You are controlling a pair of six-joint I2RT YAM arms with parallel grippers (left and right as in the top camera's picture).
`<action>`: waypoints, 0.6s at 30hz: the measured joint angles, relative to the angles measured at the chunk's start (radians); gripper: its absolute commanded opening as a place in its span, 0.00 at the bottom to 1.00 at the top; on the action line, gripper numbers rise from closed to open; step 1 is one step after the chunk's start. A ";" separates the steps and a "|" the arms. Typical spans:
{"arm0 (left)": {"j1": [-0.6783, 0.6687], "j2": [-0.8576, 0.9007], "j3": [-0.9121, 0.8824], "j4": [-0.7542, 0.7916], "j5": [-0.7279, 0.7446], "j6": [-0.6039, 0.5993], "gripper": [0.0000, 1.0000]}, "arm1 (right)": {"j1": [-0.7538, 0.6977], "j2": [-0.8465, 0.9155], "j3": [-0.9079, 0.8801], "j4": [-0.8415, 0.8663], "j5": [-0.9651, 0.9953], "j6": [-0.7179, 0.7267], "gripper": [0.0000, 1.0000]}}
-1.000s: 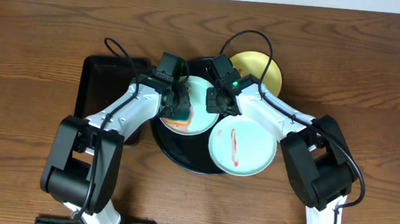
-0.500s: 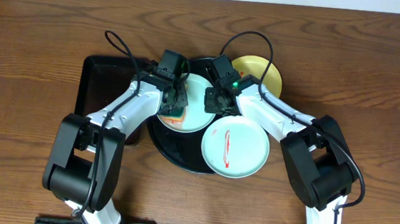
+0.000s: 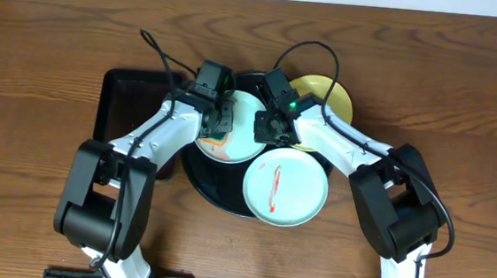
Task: Clean dirty plates on tray and stack at the side
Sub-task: 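Scrub upper-left pale green plate with sponge while right gripper holds it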
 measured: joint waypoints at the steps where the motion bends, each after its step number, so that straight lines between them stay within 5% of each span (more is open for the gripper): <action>1: -0.003 0.002 0.000 0.010 -0.014 0.004 0.07 | 0.000 -0.001 -0.003 0.004 -0.002 0.004 0.01; 8: -0.008 0.003 0.002 -0.047 -0.031 0.023 0.08 | 0.000 -0.005 -0.019 0.039 -0.009 0.023 0.01; 18: 0.023 -0.005 0.028 -0.281 0.150 0.022 0.08 | 0.001 -0.005 -0.024 0.048 -0.039 0.020 0.01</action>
